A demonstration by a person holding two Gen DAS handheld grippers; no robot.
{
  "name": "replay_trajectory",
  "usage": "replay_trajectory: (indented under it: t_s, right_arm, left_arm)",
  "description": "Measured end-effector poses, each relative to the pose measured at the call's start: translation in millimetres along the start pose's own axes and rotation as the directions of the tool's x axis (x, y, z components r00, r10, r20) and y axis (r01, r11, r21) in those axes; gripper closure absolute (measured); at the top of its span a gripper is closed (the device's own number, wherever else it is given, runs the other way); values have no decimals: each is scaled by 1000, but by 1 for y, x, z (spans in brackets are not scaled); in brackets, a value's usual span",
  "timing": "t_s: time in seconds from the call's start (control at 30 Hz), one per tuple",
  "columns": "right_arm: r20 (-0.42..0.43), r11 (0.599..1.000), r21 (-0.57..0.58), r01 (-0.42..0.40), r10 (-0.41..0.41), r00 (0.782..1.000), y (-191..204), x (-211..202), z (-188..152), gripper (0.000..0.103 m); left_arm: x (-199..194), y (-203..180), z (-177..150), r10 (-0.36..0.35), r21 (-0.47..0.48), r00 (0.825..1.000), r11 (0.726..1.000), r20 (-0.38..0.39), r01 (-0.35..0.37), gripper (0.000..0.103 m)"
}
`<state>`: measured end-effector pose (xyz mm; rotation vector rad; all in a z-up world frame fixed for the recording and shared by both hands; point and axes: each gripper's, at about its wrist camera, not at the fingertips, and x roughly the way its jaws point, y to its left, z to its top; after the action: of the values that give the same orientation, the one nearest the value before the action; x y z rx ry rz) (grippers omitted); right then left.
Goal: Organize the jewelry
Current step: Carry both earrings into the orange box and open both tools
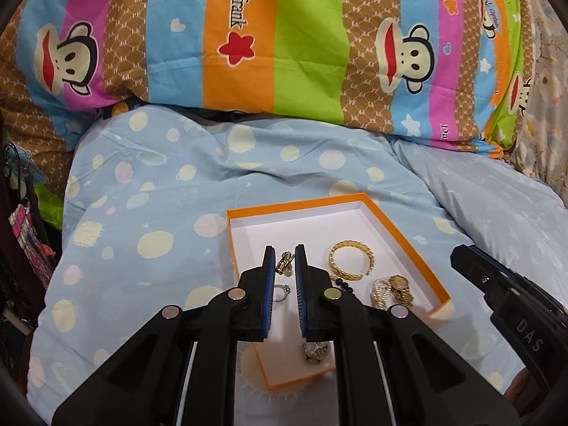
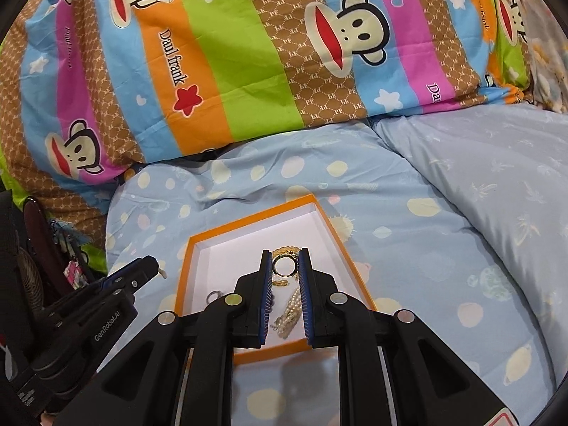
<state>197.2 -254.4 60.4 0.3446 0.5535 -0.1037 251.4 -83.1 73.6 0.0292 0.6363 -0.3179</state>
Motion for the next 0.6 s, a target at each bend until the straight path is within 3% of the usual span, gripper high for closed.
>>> replay_trajectory:
  t_s: [0.23,0.6]
  right_arm:
    - [-14,1000,8,11,-11,1000,-7,33,7,89]
    - [-37,999,-33,29,-30,999,-6,54,0,89]
  left_arm:
    - [33,4,-2,21,-8,1000,1000,-13,-21,93]
    - [50,6,-7,29,1,999,1000,-16,-29,92]
